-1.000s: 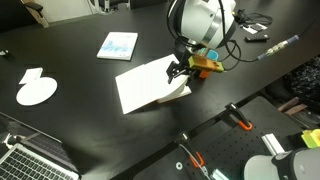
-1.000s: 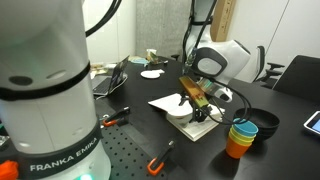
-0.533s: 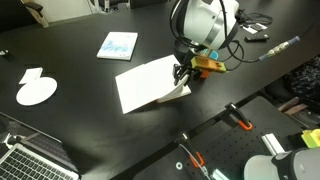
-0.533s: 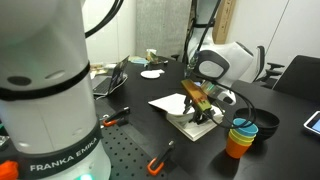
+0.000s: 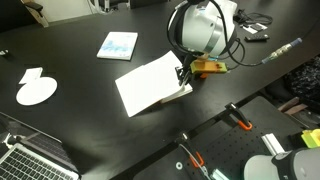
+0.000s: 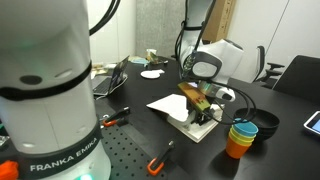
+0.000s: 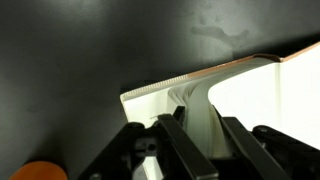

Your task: Open the book, then flip some pages

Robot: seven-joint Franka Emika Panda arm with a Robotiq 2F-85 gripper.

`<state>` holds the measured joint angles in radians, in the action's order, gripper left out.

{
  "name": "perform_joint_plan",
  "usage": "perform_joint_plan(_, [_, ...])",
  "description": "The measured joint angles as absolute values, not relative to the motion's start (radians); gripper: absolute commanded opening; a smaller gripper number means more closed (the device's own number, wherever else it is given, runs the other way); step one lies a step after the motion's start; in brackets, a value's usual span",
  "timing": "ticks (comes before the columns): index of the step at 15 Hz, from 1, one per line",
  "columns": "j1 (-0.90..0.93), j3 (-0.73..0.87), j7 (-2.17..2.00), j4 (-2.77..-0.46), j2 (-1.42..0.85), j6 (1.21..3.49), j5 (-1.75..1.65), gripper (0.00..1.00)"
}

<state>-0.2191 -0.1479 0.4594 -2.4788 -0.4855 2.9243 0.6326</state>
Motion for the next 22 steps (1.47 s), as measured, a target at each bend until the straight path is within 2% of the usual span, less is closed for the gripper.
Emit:
perform_joint_plan(5, [0.017,-0.001,0.334,-2.557,-0.446,3.077,0.548,0.14])
perform_joint_plan(12, [0.324,0.249,0.001,-2.674,-0.364,3.197,0.212,0.14])
perform_joint_plan(18, [0.708,0.523,-0.041,-2.733,-0.358,3.254,0.213,0.14])
perform_joint_plan(22, [0.896,0.607,-0.043,-2.748,-0.368,3.273,0.266,0.14])
